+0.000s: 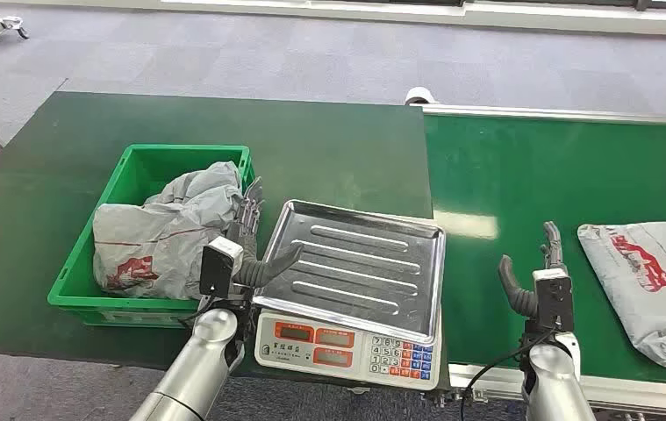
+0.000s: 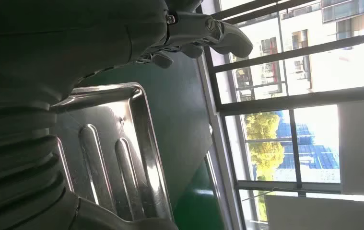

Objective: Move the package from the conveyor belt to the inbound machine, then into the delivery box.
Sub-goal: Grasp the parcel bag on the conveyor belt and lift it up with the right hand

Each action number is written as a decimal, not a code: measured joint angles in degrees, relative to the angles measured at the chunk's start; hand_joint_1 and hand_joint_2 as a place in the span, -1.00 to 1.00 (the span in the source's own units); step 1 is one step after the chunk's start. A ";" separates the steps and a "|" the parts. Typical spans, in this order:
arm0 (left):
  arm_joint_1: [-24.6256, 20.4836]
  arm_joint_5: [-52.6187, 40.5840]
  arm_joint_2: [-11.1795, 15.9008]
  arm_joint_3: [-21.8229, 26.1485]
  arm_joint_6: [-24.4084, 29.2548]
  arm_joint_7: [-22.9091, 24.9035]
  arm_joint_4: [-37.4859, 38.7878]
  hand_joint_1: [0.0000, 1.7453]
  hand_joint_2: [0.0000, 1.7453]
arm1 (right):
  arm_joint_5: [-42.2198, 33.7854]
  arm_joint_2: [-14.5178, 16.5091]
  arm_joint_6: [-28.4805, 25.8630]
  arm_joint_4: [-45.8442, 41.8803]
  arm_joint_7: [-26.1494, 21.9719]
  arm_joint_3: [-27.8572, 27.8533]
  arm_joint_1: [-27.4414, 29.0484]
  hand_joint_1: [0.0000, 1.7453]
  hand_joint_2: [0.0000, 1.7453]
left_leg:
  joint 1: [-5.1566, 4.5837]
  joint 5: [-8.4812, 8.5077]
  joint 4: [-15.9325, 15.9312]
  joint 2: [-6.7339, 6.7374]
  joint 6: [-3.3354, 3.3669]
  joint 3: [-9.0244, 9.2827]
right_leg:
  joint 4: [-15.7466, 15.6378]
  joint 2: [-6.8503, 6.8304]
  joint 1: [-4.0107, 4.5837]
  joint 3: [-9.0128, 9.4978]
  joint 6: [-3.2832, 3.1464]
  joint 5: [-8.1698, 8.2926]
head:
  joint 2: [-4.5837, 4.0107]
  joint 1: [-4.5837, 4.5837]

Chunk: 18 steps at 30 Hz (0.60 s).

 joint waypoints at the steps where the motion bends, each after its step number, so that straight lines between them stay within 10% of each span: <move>1: 0.00 0.00 0.00 0.00 0.00 0.00 0.01 -1.00 1.00 | 0.00 0.00 0.00 0.01 0.00 0.01 -0.01 -1.00 1.00 | 0.00 0.00 0.00 0.00 0.00 0.00 | 0.00 0.00 0.00 0.00 0.00 0.00 | 0.00 0.00; 2: -0.03 -0.01 -0.01 0.00 0.00 0.00 0.07 -1.00 1.00 | 0.02 0.00 0.00 0.08 0.00 0.07 -0.03 -1.00 1.00 | 0.00 0.00 0.00 0.00 0.00 0.00 | 0.00 0.00 0.00 0.00 0.00 0.00 | 0.00 0.00; 6: -0.17 0.01 -0.02 0.00 0.00 0.00 0.50 -1.00 1.00 | -1.14 -0.08 0.65 0.48 0.00 0.28 -0.18 -1.00 -1.00 | 0.00 0.00 0.00 0.00 0.00 0.00 | 0.00 0.00 0.00 0.00 0.00 0.00 | 0.00 0.00; 11: -0.16 0.17 -0.01 0.00 0.05 0.00 0.52 -1.00 1.00 | 3.44 -1.38 -6.31 1.12 0.03 0.26 -0.88 -1.00 -1.00 | -0.01 0.00 0.00 -0.01 0.00 -0.01 | 0.00 -0.01 -0.01 0.00 0.00 0.00 | 0.00 0.00; 15: -0.14 0.07 0.00 0.00 0.25 0.00 0.52 -1.00 1.00 | 22.54 -3.32 -23.25 1.27 3.38 -0.31 -2.34 -1.00 -1.00 | -0.01 0.00 0.01 0.00 0.00 0.00 | 0.00 0.00 -0.01 0.00 0.00 0.02 | 0.00 -0.01; 18: -0.12 -0.29 0.01 0.00 0.26 0.00 0.62 -1.00 1.00 | 33.73 -3.73 -26.38 0.07 6.58 -3.10 -2.31 -1.00 -1.00 | -0.01 0.00 0.01 -0.04 0.00 0.00 | 0.00 -0.03 -0.01 0.01 0.00 0.02 | 0.00 -0.01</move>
